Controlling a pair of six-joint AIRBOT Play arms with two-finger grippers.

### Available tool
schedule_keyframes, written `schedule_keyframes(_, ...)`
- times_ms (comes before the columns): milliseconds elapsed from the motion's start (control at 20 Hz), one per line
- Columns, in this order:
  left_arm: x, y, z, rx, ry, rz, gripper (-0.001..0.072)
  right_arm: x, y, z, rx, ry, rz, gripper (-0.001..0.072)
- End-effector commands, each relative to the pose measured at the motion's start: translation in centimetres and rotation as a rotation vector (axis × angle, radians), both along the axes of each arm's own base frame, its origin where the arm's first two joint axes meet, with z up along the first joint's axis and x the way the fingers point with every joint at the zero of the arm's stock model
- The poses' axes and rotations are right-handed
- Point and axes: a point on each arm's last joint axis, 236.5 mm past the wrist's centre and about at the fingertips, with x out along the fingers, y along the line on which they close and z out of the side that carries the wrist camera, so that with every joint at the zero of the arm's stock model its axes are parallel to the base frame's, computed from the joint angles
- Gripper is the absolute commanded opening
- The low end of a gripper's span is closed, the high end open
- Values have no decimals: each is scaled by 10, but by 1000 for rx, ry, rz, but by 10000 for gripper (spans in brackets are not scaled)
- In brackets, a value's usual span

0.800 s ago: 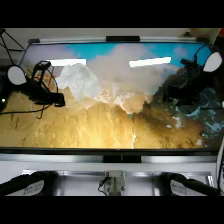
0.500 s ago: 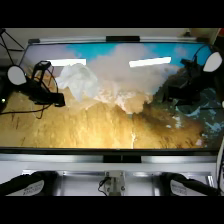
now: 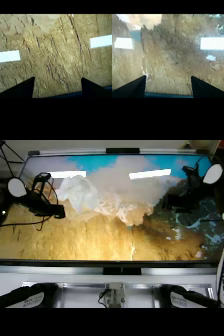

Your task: Fold the shirts.

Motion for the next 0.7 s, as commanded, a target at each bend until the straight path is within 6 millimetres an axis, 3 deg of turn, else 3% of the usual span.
schedule_keyframes(0,35,-10,10,-49,-146,15,705,46,-2,15,3,-203,-35,654)
schedule_keyframes(250,79,-53,32,-270,-308,61,705,84,-4,37,9,-385,-67,654)
schedule_keyframes(400,113,-43,43,-251,-451,90,703,109,-7,58,17,-521,-92,654)
schedule_keyframes(500,130,-9,16,-223,-402,252,705,108,-7,55,14,-510,-89,654)
schedule_keyframes(650,149,27,-50,-280,-243,433,706,98,-5,29,11,-403,-76,654)
